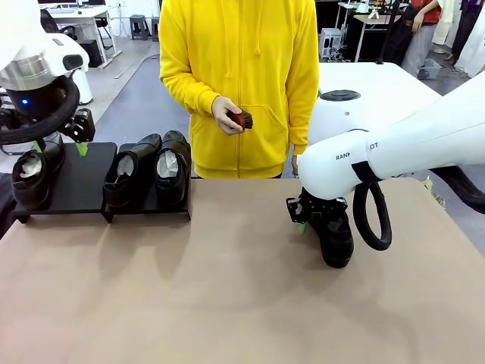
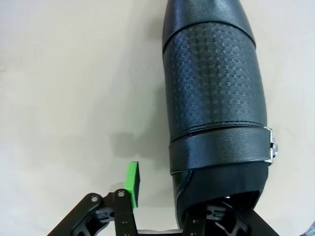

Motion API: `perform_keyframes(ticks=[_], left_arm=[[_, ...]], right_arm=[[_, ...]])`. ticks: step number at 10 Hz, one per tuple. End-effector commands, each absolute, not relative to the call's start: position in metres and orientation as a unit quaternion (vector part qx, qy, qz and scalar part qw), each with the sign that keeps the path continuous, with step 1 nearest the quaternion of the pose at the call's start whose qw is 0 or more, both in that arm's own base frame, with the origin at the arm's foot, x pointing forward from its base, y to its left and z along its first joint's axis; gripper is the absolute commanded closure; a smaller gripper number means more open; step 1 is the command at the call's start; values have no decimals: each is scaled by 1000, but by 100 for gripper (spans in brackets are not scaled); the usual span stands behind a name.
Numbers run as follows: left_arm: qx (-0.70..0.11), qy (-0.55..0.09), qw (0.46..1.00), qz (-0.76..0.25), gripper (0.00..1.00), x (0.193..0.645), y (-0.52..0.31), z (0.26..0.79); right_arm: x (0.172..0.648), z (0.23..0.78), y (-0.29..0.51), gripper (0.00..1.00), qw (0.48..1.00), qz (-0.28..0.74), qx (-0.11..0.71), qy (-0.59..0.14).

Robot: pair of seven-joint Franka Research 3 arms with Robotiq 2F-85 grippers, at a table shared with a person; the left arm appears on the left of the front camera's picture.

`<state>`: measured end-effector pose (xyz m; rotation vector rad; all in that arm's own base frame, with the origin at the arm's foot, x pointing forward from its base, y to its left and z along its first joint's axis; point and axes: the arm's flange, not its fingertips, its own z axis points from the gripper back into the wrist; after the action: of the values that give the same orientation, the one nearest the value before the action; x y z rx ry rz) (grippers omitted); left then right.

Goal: Organize the shoes by placing them on the stand.
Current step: Pick up one Shoe and place it in the middle of the table.

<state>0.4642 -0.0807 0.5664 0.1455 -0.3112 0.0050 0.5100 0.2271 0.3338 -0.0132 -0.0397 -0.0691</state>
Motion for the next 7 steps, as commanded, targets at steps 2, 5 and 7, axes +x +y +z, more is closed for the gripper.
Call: perform_keyframes(ticks=[2,5,7], left_arm=[[78,-161,984,6,22,464,-80,567],[78,-161,984,6,22,464,-80,567],[78,-161,984,6,22,464,-80,567]], right_arm=[[510,336,226,100,998,-45,-27,-25],[505,340,219,100,997,-54,-36,-33],[493,352,226,100,996,-82,-14,-28]])
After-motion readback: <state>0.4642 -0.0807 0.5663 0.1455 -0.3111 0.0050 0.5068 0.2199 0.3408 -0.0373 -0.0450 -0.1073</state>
